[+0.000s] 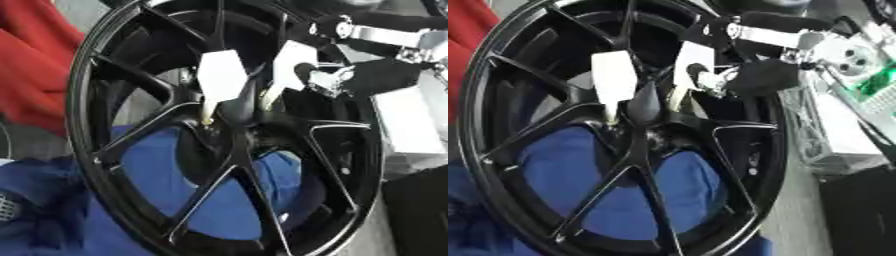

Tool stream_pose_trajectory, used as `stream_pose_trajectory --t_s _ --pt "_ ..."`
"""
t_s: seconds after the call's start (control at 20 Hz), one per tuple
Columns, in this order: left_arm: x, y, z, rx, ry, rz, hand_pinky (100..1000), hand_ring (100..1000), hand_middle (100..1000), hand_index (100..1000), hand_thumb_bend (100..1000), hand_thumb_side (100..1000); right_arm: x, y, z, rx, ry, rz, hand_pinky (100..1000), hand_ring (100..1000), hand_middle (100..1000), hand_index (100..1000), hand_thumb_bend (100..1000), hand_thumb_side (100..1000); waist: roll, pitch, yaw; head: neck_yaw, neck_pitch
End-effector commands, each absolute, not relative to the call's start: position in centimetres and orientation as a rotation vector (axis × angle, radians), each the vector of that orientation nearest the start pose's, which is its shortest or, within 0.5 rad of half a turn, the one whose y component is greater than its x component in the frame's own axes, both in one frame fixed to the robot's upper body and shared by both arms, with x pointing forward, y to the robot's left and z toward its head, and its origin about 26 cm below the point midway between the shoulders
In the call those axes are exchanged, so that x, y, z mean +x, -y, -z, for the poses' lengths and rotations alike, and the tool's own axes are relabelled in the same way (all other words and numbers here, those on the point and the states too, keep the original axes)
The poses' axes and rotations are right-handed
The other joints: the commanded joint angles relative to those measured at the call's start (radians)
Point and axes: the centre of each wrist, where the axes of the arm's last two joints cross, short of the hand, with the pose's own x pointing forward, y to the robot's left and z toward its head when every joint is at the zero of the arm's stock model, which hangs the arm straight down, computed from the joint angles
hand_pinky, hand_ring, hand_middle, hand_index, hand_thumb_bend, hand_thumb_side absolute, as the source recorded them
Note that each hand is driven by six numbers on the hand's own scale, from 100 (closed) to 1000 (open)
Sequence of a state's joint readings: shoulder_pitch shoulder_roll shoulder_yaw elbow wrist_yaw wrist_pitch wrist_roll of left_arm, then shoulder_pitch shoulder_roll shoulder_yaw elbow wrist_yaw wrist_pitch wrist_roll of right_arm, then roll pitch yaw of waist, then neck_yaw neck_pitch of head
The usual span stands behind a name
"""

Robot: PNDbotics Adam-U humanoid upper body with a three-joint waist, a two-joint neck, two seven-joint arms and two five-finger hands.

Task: Pull the pin out of the wheel hub.

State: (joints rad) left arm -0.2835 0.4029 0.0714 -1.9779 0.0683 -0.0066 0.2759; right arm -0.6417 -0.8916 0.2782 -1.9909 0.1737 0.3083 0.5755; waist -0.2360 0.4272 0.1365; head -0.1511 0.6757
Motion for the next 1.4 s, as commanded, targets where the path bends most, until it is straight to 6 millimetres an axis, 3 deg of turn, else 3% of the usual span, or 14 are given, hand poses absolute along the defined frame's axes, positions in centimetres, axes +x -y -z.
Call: stream_pose_trajectory --t_s 0.05,0.55,0.7,1.0,1.4 --pt "29.69 -29.07 -21.47 0.363 2.335 0.047 578 697 576 675 542 473 29.87 25.12 -31.25 -0.552 1.631 -1.547 918 945 879 950 100 643 0.010 -0.012 0.001 -0.004 -0.006" --pt "29.69 -29.02 -21.41 0.358 2.334 0.039 577 694 575 674 540 475 29.92 25.00 -30.92 -0.560 1.625 -1.540 908 928 851 926 100 635 0.010 -0.003 0.001 -0.006 -0.009" --pt "29.69 -29.02 -21.41 0.359 2.333 0.037 577 691 575 674 537 475 29.94 24.92 -30.88 -0.539 1.641 -1.521 892 912 747 843 100 652 0.010 -0.002 0.001 -0.005 -0.007" --pt "29.68 -29.05 -21.36 0.359 2.331 0.034 576 691 575 673 536 475 29.92 25.00 -31.01 -0.527 1.686 -1.477 848 838 543 649 100 571 0.010 -0.005 -0.001 -0.002 -0.001" --pt "29.64 -29.14 -21.29 0.364 2.327 0.030 577 691 574 672 535 475 29.89 25.06 -31.20 -0.503 1.730 -1.408 788 723 450 525 100 456 0.010 -0.013 -0.002 -0.004 0.003"
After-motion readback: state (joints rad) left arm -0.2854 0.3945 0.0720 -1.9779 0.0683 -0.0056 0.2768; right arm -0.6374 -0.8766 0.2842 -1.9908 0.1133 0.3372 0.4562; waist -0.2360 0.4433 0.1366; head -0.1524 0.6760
